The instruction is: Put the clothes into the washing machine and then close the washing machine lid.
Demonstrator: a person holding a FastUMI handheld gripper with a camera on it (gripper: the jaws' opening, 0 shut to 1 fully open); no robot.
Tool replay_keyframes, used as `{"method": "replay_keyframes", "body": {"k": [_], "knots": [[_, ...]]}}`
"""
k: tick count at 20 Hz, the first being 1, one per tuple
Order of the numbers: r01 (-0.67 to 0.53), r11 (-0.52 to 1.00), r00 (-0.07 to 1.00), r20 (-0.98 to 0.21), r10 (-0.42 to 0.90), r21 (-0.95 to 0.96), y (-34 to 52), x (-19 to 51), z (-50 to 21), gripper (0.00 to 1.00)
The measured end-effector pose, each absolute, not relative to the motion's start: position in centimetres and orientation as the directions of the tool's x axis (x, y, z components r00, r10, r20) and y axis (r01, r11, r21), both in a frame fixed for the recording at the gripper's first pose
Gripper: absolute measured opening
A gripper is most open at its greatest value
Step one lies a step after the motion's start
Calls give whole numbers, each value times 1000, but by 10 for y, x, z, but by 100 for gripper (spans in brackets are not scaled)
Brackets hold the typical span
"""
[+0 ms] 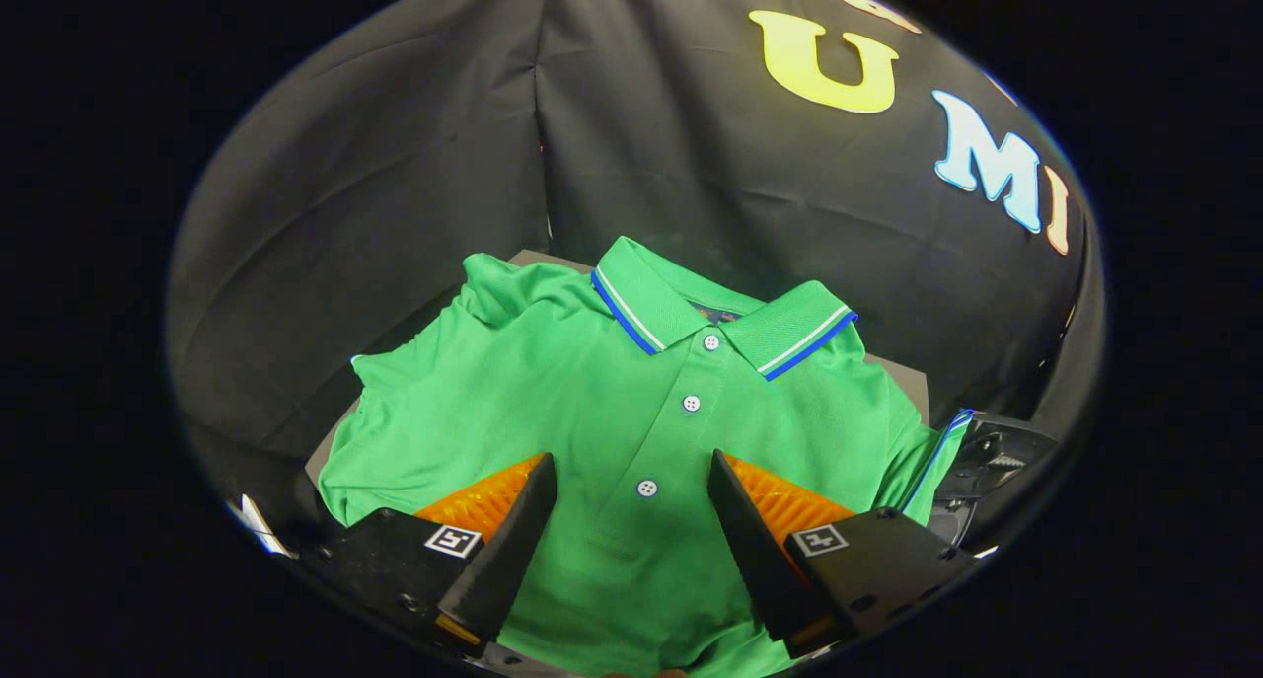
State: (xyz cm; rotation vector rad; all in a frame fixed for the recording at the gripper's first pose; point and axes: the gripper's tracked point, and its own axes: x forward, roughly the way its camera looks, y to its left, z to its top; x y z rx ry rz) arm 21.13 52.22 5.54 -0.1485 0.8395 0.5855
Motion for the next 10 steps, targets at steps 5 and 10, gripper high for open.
{"method": "replay_keyframes", "body": {"k": [5,10], "knots": [[-542,832,521,-732,440,115,525,208,52,94],[-527,827,467,-746,474,195,524,203,54,15]]}}
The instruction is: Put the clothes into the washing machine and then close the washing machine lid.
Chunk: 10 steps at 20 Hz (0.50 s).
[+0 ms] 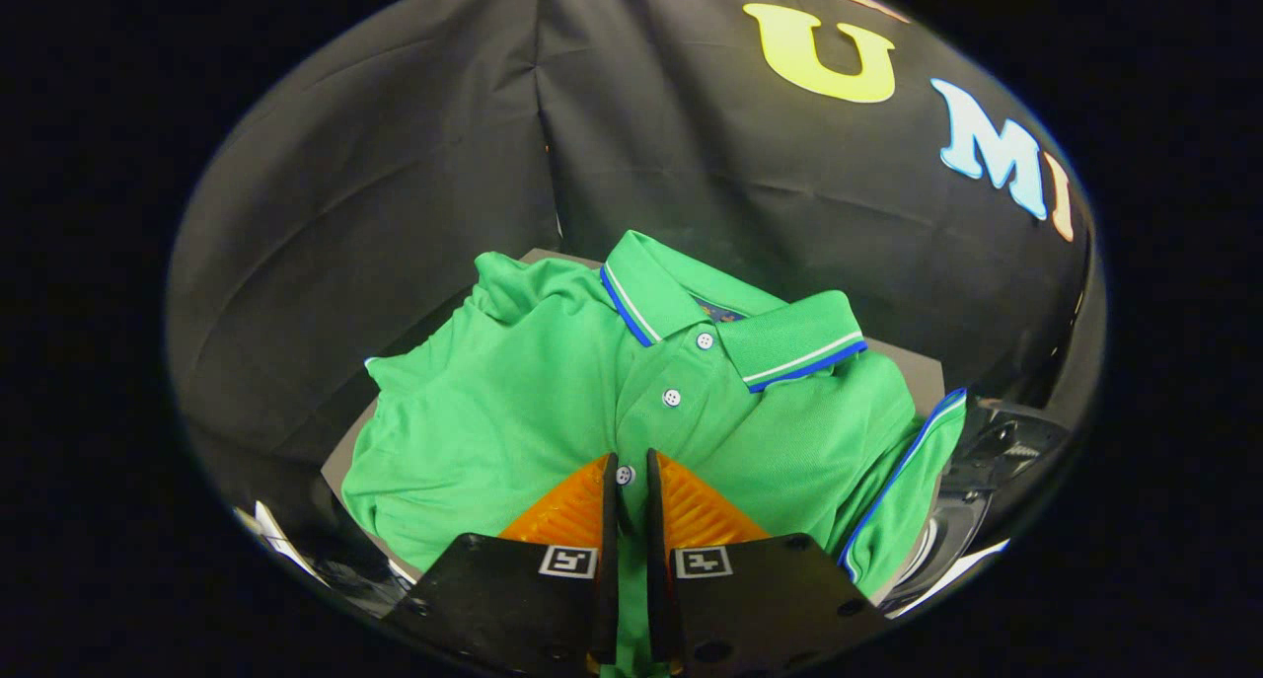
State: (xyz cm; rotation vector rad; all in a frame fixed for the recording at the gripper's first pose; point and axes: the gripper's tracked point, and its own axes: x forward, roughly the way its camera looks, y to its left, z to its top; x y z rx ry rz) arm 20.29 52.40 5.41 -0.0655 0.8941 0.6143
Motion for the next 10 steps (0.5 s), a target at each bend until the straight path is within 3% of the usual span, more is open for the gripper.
{"method": "replay_keyframes", "body": {"k": [3,10], "knots": [[-496,832,460,-737,496,250,524,204,55,2],[-518,824,505,-695,512,230,519,198,66,2]]}}
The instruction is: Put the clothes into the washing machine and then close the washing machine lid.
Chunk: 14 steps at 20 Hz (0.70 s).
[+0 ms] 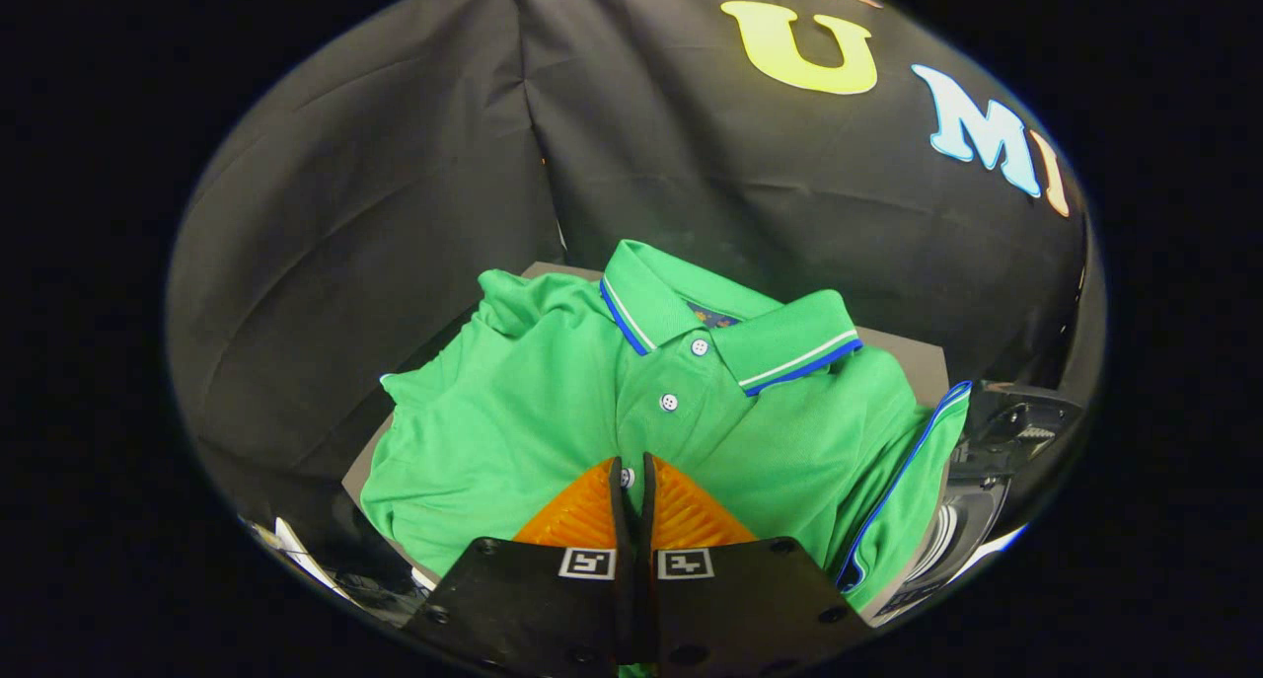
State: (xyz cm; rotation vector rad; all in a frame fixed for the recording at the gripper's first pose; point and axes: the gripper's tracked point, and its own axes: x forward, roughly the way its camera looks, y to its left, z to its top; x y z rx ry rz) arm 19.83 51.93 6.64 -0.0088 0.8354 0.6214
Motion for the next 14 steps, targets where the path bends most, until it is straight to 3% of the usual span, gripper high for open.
{"method": "replay_keyframes", "body": {"k": [14], "knots": [[-560,814,703,-432,565,153,458,199,200,1]]}}
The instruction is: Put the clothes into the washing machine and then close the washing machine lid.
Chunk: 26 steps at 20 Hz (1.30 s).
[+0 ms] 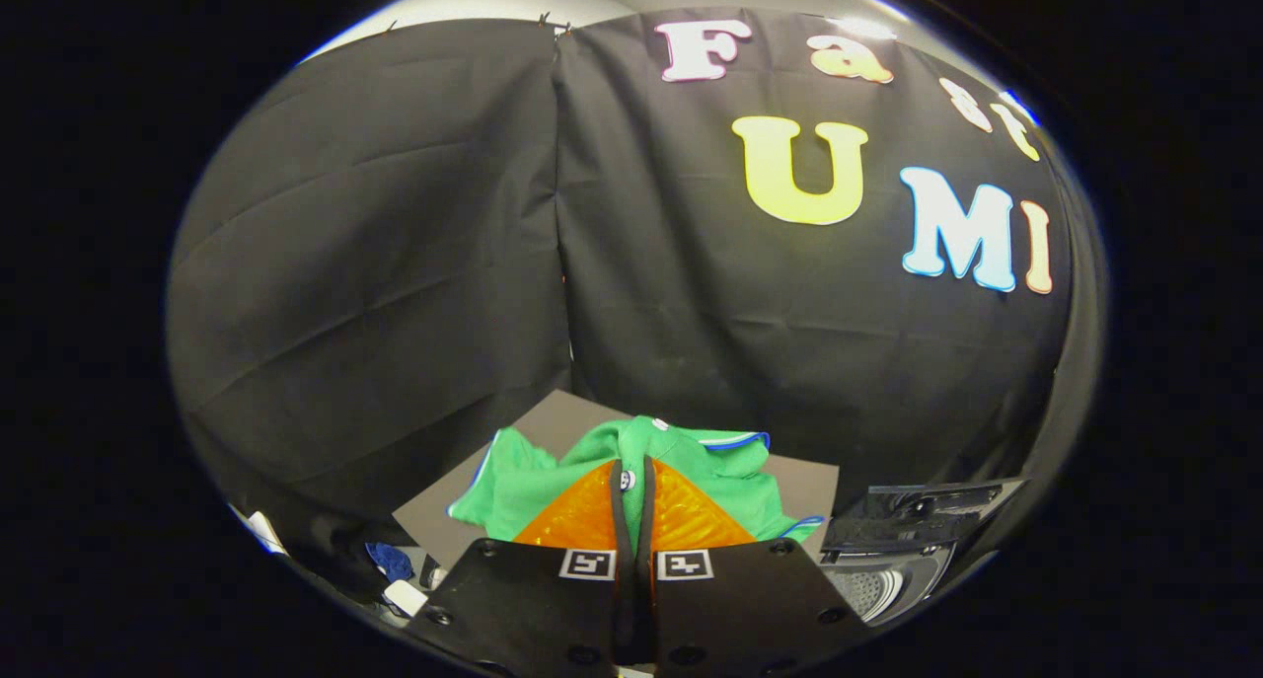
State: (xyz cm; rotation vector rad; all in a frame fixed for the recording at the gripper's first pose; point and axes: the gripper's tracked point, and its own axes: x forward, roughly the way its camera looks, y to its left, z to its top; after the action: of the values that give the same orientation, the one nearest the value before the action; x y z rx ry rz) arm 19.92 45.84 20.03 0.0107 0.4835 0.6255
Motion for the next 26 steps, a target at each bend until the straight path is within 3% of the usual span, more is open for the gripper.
{"method": "replay_keyframes", "body": {"k": [26], "knots": [[-395,897,810,-384,442,198,179,244,206,2]]}}
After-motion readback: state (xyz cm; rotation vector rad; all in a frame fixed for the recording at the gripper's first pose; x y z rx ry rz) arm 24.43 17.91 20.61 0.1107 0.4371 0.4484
